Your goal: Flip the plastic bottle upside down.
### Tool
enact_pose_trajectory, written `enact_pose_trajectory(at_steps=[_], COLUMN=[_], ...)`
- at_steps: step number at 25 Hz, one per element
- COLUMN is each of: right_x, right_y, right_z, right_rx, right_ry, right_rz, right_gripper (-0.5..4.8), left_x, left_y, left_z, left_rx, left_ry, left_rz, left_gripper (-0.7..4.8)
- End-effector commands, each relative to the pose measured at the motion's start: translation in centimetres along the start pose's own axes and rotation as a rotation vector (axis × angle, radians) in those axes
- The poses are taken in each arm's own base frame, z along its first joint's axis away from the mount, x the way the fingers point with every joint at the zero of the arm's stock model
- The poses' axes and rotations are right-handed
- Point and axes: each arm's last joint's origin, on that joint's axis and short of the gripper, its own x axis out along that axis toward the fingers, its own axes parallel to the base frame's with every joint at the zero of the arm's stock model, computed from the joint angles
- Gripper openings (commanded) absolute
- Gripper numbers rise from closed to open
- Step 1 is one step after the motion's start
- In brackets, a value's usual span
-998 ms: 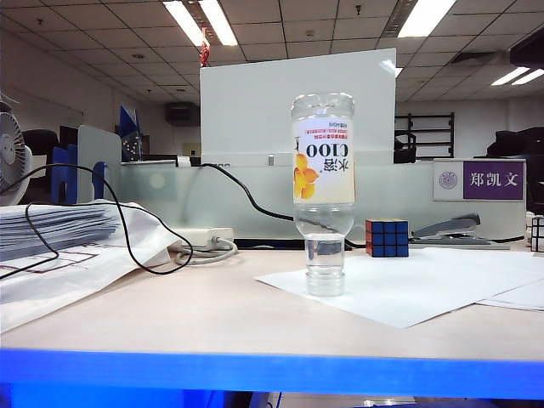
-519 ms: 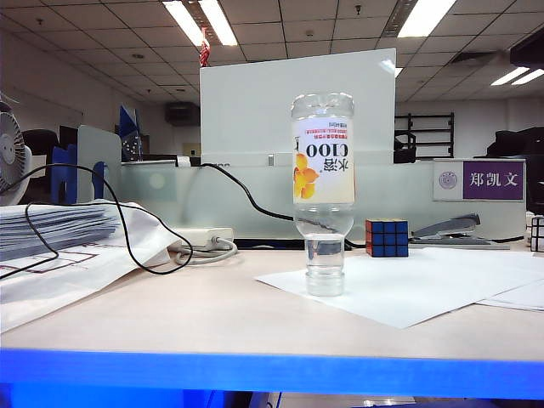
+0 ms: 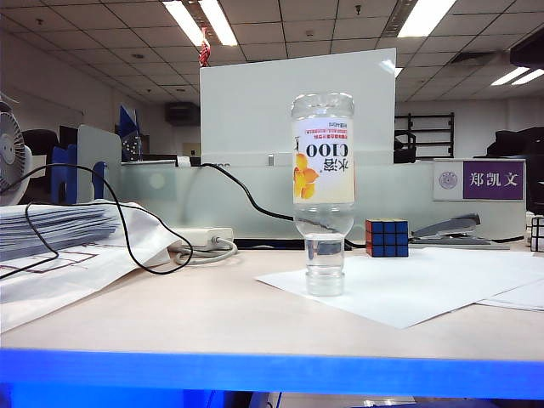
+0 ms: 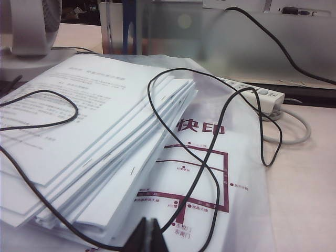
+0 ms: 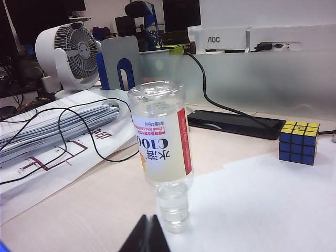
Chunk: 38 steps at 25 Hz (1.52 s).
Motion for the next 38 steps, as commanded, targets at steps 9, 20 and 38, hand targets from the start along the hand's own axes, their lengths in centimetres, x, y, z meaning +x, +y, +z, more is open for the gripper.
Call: enact_pose_trajectory(at_steps=[9, 20, 38], right_x=[-0.04, -0.04, -0.04], right_y=[0.01, 0.01, -0.02], right_z=[0.27, 0.27, 0.25], right_rx=[0.008, 0.008, -0.063], right_ry=[-0.015, -0.015, -0.013], right_rz=[0.002, 0.001, -0.008], right_gripper=[-0.08, -0.08, -0.08], left_x=[-0.02, -0.01, -0.01], left_y=[-0.01, 0.0, 0.0], left_z=[0.24, 0.2, 0.2], left_rx=[0.001, 0.008, 0.008], left_ry=[-0.023, -0.019, -0.019], left_rz=[-0.004, -0.003, -0.003], left_gripper=[-0.05, -0.05, -0.05])
